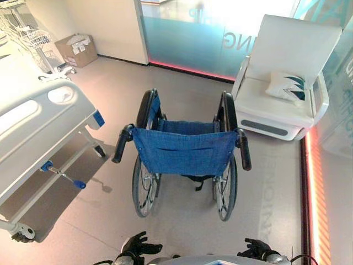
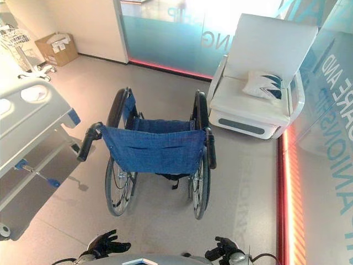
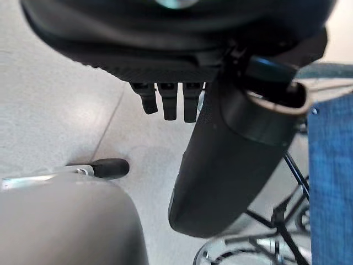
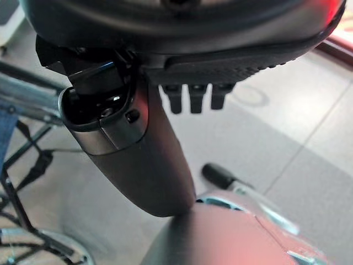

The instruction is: Push the wheelchair next to the bed

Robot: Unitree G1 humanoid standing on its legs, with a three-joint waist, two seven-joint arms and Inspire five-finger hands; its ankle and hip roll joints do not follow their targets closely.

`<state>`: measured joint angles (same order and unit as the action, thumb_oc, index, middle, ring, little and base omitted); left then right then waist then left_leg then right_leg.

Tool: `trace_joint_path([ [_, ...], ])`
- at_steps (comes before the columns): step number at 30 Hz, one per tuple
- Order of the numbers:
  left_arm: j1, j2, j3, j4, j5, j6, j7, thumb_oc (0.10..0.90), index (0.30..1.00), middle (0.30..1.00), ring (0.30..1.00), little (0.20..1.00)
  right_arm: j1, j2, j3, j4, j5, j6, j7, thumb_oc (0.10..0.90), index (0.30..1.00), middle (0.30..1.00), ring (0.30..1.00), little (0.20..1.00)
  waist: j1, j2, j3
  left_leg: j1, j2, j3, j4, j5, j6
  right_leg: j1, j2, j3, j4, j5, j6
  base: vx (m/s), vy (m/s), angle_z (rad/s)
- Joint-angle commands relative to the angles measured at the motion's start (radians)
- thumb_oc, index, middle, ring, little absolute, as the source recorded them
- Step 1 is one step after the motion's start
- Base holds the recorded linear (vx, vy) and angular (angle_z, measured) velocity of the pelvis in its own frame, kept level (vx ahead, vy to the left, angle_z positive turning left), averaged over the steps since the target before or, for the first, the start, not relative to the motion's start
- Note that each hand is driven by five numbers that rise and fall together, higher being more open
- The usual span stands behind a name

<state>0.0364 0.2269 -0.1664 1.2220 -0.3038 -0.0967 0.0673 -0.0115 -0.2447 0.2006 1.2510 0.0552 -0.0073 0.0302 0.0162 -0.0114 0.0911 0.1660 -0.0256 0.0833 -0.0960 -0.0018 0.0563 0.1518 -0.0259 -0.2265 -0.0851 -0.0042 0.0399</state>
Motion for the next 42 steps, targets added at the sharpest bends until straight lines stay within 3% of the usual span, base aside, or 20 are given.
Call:
trace_joint_path([
  [1,-0.075,0.032,0.027,0.045,-0.031,-0.026,0.044,0.800,0.900,0.900,0.900,0.900,-0.052,-0.025,-0.021,0.038,0.072,-0.023,-0.033,0.800,0.900,0.900,0.900,0.900,0.001,0.004,0.004,-0.003,-0.036,0.036,0.023,-0.014,-0.012,-0.023,0.005,0.015,0.082,0.005,0.018,0.00,0.000,0.00],
  [8,-0.083,0.122,0.110,0.030,-0.061,-0.020,0.070,0.800,0.900,0.900,0.900,0.900,-0.056,-0.112,-0.120,0.020,0.138,0.009,-0.031,0.800,0.900,0.900,0.900,0.900,-0.006,0.007,0.010,0.002,-0.031,0.037,0.018,-0.013,-0.016,-0.022,0.008,0.027,0.073,0.010,0.021,0.00,0.000,0.00],
  [10,-0.107,0.240,0.206,0.015,-0.107,0.002,0.060,0.800,0.900,0.900,0.900,0.900,-0.070,-0.219,-0.218,0.039,0.167,0.024,-0.001,0.800,0.900,0.900,0.900,0.900,-0.010,0.009,0.004,0.005,-0.026,0.044,0.009,-0.013,-0.020,-0.020,0.010,0.029,0.064,0.015,0.025,0.00,0.000,0.00],
  [15,-0.138,0.329,0.259,0.013,-0.143,-0.006,0.060,0.800,0.900,0.900,0.900,0.900,-0.100,-0.306,-0.276,0.049,0.192,0.033,-0.016,0.800,0.900,0.900,0.900,0.900,-0.011,0.008,-0.002,0.006,-0.023,0.052,0.009,-0.018,-0.024,-0.018,0.009,0.029,0.054,0.021,0.029,0.00,0.000,0.00],
  [16,-0.162,0.373,0.273,0.014,-0.154,-0.013,0.064,0.800,0.900,0.900,0.900,0.900,-0.126,-0.356,-0.291,0.052,0.188,0.057,-0.022,0.800,0.900,0.900,0.900,0.900,-0.013,0.008,-0.005,0.008,-0.021,0.057,0.009,-0.020,-0.025,-0.018,0.008,0.031,0.051,0.024,0.031,0.00,0.000,0.00],
  [21,-0.237,0.465,0.223,0.001,-0.079,-0.041,0.114,0.800,0.900,0.900,0.900,0.900,-0.219,-0.461,-0.275,0.042,0.224,0.045,-0.082,0.800,0.900,0.900,0.900,0.900,-0.015,0.009,-0.007,0.013,-0.018,0.064,0.009,-0.025,-0.024,-0.016,0.010,0.041,0.048,0.025,0.031,0.00,0.000,0.00],
  [24,-0.316,0.540,0.190,-0.060,-0.103,-0.018,0.140,0.800,0.900,0.900,0.900,0.900,-0.309,-0.521,-0.242,-0.044,0.277,0.035,-0.139,0.800,0.900,0.900,0.900,0.900,-0.016,0.012,-0.008,0.014,-0.016,0.069,0.009,-0.027,-0.027,-0.013,0.012,0.048,0.043,0.028,0.031,0.00,0.018,-0.08],
  [29,-0.373,0.599,0.194,-0.240,-0.163,-0.001,0.164,0.800,0.900,0.900,0.900,0.900,-0.369,-0.553,-0.230,-0.261,0.370,0.041,-0.246,0.800,0.900,0.900,0.900,0.900,-0.016,0.011,-0.005,0.010,-0.016,0.066,0.009,-0.027,-0.031,-0.013,0.012,0.052,0.037,0.030,0.032,0.00,0.008,-0.05],
  [34,-0.399,0.620,0.251,-0.524,-0.275,0.026,0.156,0.800,0.900,0.900,0.900,0.900,-0.398,-0.555,-0.233,-0.626,0.460,0.072,-0.339,0.800,0.900,0.900,0.900,0.900,-0.015,0.011,0.004,-0.001,-0.017,0.058,0.009,-0.022,-0.034,-0.019,0.011,0.056,0.035,0.031,0.031,0.00,0.000,0.00],
  [39,-0.408,0.601,0.286,-0.698,-0.321,0.013,0.106,0.800,0.900,0.900,0.900,0.900,-0.421,-0.516,-0.263,-0.828,0.512,0.069,-0.331,0.800,0.900,0.900,0.900,0.900,-0.016,0.012,0.004,-0.001,-0.017,0.052,0.009,-0.023,-0.034,-0.013,0.012,0.058,0.030,0.027,0.029,0.00,0.000,0.00],
  [42,-0.393,0.596,0.307,-0.836,-0.340,-0.033,0.071,0.800,0.900,0.900,0.900,0.900,-0.409,-0.469,-0.290,-0.956,0.607,0.037,-0.285,0.800,0.900,0.900,0.900,0.900,-0.015,0.014,0.001,-0.001,-0.017,0.052,0.009,-0.025,-0.033,-0.010,0.011,0.055,0.029,0.023,0.028,0.00,0.000,0.00],
])
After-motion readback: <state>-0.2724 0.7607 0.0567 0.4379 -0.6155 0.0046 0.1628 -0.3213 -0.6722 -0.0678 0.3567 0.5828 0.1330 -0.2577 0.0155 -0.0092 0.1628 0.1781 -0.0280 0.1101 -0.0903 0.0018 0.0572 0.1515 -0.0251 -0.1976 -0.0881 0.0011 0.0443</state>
